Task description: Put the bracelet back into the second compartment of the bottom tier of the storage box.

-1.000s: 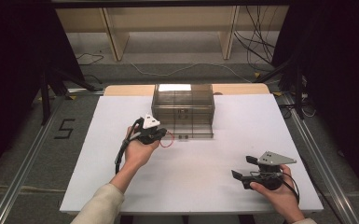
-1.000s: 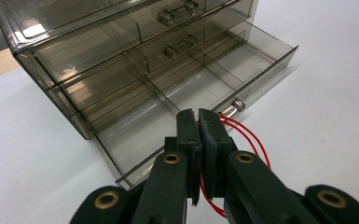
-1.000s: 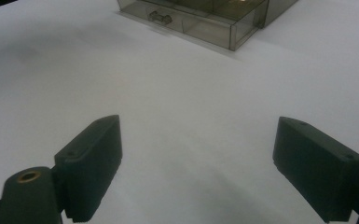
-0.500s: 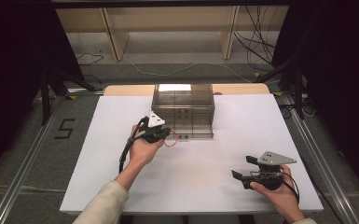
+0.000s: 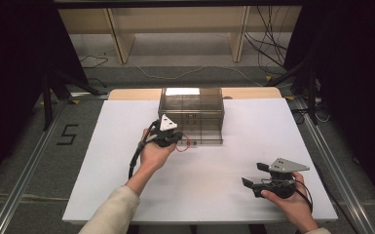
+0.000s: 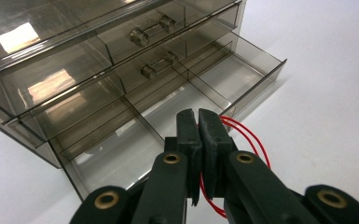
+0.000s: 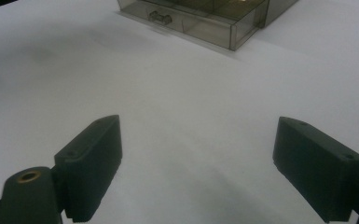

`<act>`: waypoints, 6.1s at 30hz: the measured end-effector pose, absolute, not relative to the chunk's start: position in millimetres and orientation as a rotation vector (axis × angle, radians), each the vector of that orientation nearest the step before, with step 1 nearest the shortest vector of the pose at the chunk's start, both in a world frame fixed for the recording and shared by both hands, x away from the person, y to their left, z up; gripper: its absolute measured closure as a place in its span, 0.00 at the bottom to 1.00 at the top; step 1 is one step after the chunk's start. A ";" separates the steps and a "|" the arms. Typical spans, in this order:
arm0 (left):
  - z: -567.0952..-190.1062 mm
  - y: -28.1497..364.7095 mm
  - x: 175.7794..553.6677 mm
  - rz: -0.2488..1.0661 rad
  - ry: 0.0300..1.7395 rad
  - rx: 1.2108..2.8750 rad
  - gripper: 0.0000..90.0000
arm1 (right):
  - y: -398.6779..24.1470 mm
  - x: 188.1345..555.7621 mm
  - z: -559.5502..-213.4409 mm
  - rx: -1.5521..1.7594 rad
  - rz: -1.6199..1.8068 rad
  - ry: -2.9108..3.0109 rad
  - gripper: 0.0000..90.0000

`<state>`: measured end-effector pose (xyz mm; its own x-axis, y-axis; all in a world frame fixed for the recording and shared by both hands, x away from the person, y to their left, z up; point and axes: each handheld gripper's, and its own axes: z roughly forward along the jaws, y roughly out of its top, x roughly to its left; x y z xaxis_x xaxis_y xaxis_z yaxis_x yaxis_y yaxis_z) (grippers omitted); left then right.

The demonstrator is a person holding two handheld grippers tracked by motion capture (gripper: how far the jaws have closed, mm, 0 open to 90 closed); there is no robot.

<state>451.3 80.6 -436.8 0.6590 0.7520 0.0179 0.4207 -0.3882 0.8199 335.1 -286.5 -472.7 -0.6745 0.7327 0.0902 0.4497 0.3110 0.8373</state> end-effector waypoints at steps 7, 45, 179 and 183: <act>-436.1 76.3 452.9 0.492 0.903 2.034 0.97 | -286.5 335.1 -472.7 1.066 1.300 2.277 0.19; -434.9 58.2 474.1 0.526 0.897 2.049 0.97 | -286.8 335.7 -472.9 1.063 1.298 2.276 0.19; -442.4 125.5 408.5 0.443 0.823 1.992 0.38 | -286.8 334.5 -473.2 1.071 1.295 2.283 0.18; -448.5 159.8 379.0 0.477 0.856 1.957 0.30 | -285.3 334.0 -473.3 1.070 1.295 2.284 0.18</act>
<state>379.0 159.8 -448.5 0.6835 0.7299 -0.0112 0.3748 -0.3376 0.8635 334.0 -285.3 -473.3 -0.6753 0.7315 0.0938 0.4560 0.3142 0.8327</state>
